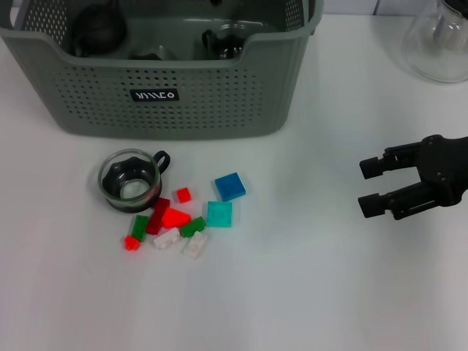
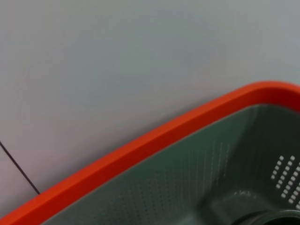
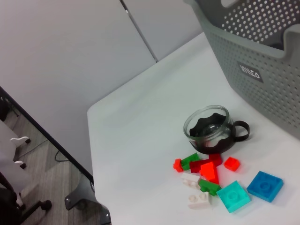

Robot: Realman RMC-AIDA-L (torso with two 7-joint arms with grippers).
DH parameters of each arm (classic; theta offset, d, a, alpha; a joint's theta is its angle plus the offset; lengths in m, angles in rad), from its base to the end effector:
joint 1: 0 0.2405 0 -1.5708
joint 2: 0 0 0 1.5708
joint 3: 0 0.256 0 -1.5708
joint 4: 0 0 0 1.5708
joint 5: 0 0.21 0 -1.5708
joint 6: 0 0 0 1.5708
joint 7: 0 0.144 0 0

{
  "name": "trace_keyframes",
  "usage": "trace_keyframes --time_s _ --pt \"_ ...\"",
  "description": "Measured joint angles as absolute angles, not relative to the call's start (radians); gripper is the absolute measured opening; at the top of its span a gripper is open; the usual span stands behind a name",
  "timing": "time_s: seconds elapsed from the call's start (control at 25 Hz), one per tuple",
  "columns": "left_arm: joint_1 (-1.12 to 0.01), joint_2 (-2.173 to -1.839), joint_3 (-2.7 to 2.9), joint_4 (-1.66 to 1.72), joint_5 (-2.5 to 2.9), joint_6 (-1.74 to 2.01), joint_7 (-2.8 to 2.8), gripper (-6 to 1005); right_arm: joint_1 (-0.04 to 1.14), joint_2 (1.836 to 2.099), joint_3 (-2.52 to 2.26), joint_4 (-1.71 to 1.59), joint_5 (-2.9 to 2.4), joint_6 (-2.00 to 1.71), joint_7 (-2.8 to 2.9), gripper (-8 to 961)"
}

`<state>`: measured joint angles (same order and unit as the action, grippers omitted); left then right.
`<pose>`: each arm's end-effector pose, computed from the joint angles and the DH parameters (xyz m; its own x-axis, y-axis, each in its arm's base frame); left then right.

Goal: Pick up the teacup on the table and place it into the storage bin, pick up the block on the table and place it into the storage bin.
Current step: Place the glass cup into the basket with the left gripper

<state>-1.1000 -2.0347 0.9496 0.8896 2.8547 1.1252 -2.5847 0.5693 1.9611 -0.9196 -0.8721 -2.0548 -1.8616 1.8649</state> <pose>-0.1069 0.4954 0.0484 0.7900 0.5973 0.1385 0.5130 -0.5202 -0.6828 0.2306 0.3184 0.0426 0.8166 -0.5426 -0.1966 -0.5191 -0.8395 0.1608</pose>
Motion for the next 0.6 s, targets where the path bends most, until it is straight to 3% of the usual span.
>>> trace_keyframes --time_s 0.2,0.6 --pt "-1.113 -2.020 1.041 0.777 2.858 1.019 -2.654 49 0.572 1.968 -0.922 -0.870 -2.063 -1.855 1.864 928" --pt "-1.106 -2.029 1.086 0.649 2.859 0.840 -2.667 47 0.571 1.974 -0.925 -0.870 -2.063 -1.854 1.864 927"
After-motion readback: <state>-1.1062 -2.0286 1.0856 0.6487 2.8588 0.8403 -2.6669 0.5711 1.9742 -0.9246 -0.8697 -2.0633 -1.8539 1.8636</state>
